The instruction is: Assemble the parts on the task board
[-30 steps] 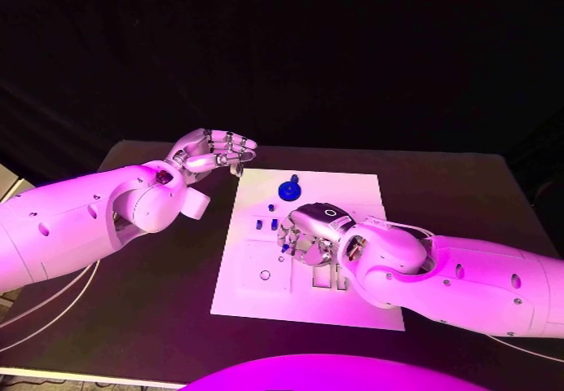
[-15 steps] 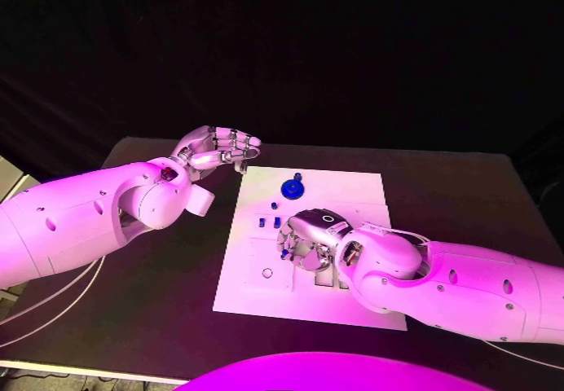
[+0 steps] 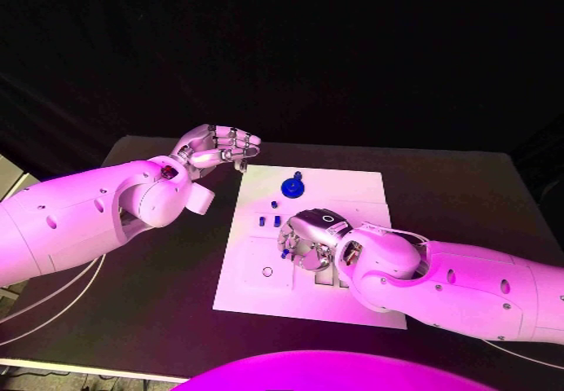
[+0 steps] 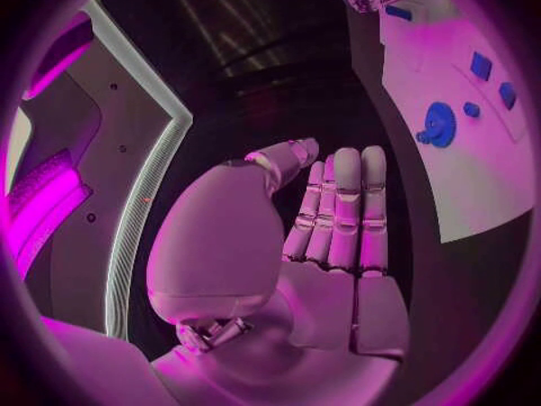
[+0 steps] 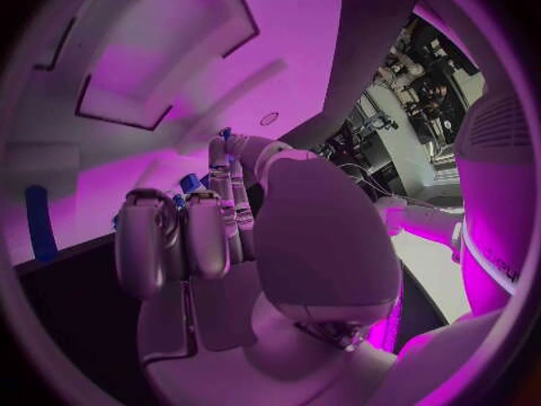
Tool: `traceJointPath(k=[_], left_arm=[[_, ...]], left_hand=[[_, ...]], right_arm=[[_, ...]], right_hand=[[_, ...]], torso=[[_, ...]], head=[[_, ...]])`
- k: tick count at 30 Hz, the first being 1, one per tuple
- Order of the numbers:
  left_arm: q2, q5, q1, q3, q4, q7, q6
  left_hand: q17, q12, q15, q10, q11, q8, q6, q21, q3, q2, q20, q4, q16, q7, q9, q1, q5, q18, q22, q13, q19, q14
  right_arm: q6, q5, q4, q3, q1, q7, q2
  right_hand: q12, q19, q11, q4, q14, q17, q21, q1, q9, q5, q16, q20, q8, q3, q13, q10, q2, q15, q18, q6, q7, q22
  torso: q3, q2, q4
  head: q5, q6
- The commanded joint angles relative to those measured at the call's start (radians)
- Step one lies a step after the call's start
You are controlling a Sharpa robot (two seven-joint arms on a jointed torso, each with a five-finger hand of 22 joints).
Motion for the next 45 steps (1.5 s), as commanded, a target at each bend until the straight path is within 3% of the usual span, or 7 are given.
traceJointPath(k=[1,16,29,34,36,38,45], left_arm=[[0.001,0.007,0.001,0.001,0.0,0.005,0.01],[0.0,0.005,0.001,0.001,-0.001,0.002,0.014],[0.003,0.004,0.001,0.001,-0.004,0.001,0.022],[0.004,0.004,0.001,0.0,-0.006,0.0,0.025],[0.005,0.004,0.001,0.0,-0.006,0.0,0.026],[0.005,0.004,0.001,0.0,-0.008,0.0,0.029],[0.004,0.004,0.0,0.0,-0.012,-0.002,0.034]], left_hand=[[-0.002,0.002,0.002,-0.005,0.001,0.005,-0.008,-0.007,-0.004,0.011,0.003,-0.002,-0.006,0.0,0.002,0.001,0.006,0.016,-0.001,-0.001,-0.005,-0.005],[-0.002,0.003,0.002,-0.007,0.001,0.006,-0.009,-0.007,-0.004,0.011,0.003,-0.002,-0.006,0.0,0.002,0.0,0.006,0.016,-0.001,-0.001,-0.005,-0.005],[-0.002,0.003,0.002,-0.008,0.001,0.008,-0.01,-0.008,-0.004,0.012,0.003,-0.003,-0.006,0.0,0.002,0.0,0.006,0.016,-0.002,-0.002,-0.005,-0.006],[-0.002,0.004,0.002,-0.008,0.001,0.008,-0.01,-0.008,-0.004,0.012,0.003,-0.003,-0.006,0.0,0.002,0.001,0.006,0.016,-0.002,-0.002,-0.005,-0.006],[-0.002,0.004,0.002,-0.008,0.001,0.008,-0.01,-0.008,-0.004,0.012,0.003,-0.003,-0.006,0.0,0.002,0.001,0.006,0.016,-0.002,-0.002,-0.005,-0.006],[-0.002,0.004,0.002,-0.008,0.001,0.008,-0.01,-0.008,-0.004,0.012,0.003,-0.003,-0.006,0.0,0.002,0.001,0.006,0.016,-0.002,-0.002,-0.005,-0.006],[-0.002,0.004,0.002,-0.009,0.001,0.009,-0.011,-0.008,-0.003,0.013,0.003,-0.003,-0.006,0.0,0.002,0.001,0.006,0.016,-0.002,-0.002,-0.005,-0.006]], right_arm=[[0.019,-0.019,0.0,0.0,-0.002,-0.003,0.002],[0.048,-0.044,-0.009,-0.001,-0.008,-0.028,0.013],[0.071,-0.064,-0.021,-0.004,-0.017,-0.05,0.032],[0.066,-0.065,-0.025,-0.005,-0.018,-0.052,0.035],[0.057,-0.065,-0.025,-0.005,-0.018,-0.055,0.033],[0.04,-0.069,-0.021,-0.006,-0.019,-0.058,0.028],[-0.01,-0.076,0.012,-0.006,-0.019,-0.064,-0.002]], right_hand=[[-0.005,0.033,0.002,-0.005,0.066,-0.001,0.006,-0.005,0.012,0.005,0.005,-0.001,0.005,0.001,-0.001,0.003,0.005,-0.006,-0.018,0.008,-0.002,0.11],[-0.006,0.032,0.002,-0.005,0.066,-0.002,0.005,-0.009,0.013,0.007,0.005,0.0,0.005,0.0,-0.001,0.002,0.003,-0.006,-0.017,0.007,-0.002,0.11],[-0.007,0.027,0.005,-0.006,0.062,-0.014,-0.005,-0.028,0.016,0.001,0.0,0.002,-0.002,-0.001,-0.002,-0.009,-0.013,-0.003,-0.015,-0.006,0.002,0.103],[-0.008,0.022,0.022,0.007,0.059,-0.021,-0.013,-0.061,0.004,-0.018,0.001,0.013,-0.039,0.0,-0.008,-0.061,-0.052,0.012,-0.013,-0.058,0.018,0.1],[-0.006,0.018,0.026,0.011,0.062,-0.007,-0.021,-0.073,-0.001,0.001,0.016,0.018,-0.054,-0.009,-0.01,-0.085,-0.068,0.015,-0.011,-0.08,0.019,0.095],[-0.003,0.011,0.03,0.012,0.059,-0.016,-0.035,-0.084,-0.006,-0.009,0.013,0.022,-0.073,-0.035,-0.01,-0.118,-0.08,0.018,-0.008,-0.11,0.019,0.086],[0.021,0.006,0.034,0.008,0.053,-0.024,-0.046,-0.084,-0.011,-0.033,0.016,0.027,-0.095,-0.105,0.005,-0.166,-0.081,0.022,-0.006,-0.146,0.009,0.081]], torso=[[0.0005,0.0,0.0009],[0.0006,-0.001,0.0011],[0.0001,-0.001,0.0012],[-0.0009,-0.002,0.0],[-0.001,-0.002,-0.0003],[-0.0002,-0.002,-0.0006],[0.0009,-0.002,-0.002]], head=[[-0.001,0.0],[-0.001,-0.002],[-0.002,-0.002],[-0.003,-0.001],[-0.004,0.0],[-0.004,0.001],[-0.007,0.008]])
